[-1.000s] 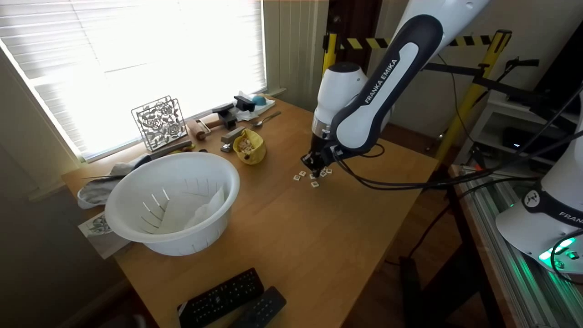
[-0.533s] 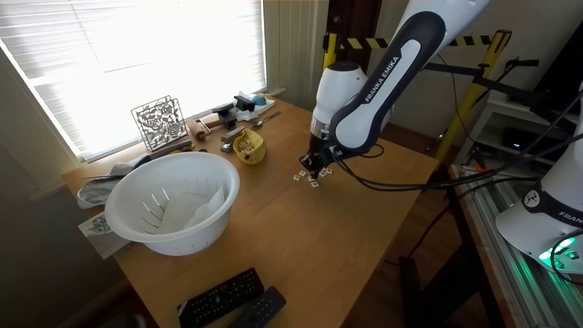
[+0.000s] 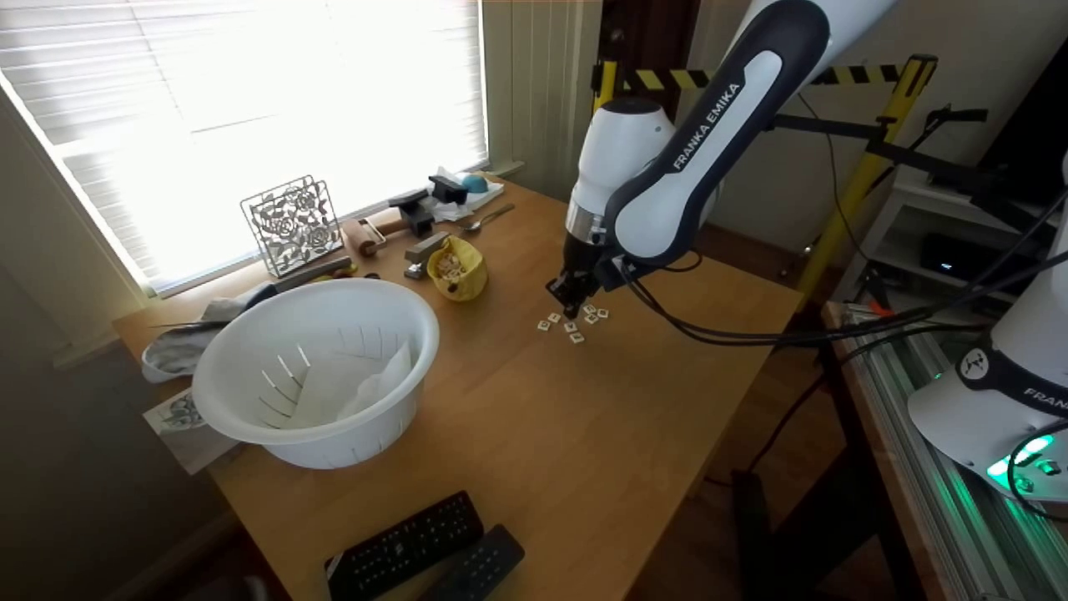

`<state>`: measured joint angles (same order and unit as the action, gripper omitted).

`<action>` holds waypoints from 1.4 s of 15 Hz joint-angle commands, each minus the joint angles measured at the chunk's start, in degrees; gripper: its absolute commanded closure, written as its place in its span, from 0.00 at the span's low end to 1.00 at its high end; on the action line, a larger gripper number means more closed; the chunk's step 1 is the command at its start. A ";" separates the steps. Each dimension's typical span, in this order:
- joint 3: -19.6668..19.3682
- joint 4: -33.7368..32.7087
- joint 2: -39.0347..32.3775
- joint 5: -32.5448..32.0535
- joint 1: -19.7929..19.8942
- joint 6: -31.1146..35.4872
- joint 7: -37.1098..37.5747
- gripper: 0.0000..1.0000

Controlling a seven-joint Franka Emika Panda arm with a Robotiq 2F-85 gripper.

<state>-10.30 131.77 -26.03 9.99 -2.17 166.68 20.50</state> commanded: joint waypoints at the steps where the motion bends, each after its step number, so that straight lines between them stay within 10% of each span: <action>1: 2.90 0.56 0.69 -2.37 3.00 0.42 -8.75 1.00; 21: 16.06 0.46 -3.47 -9.53 18.77 4.99 -42.09 1.00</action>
<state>4.11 131.81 -28.82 2.75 14.10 170.78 -18.83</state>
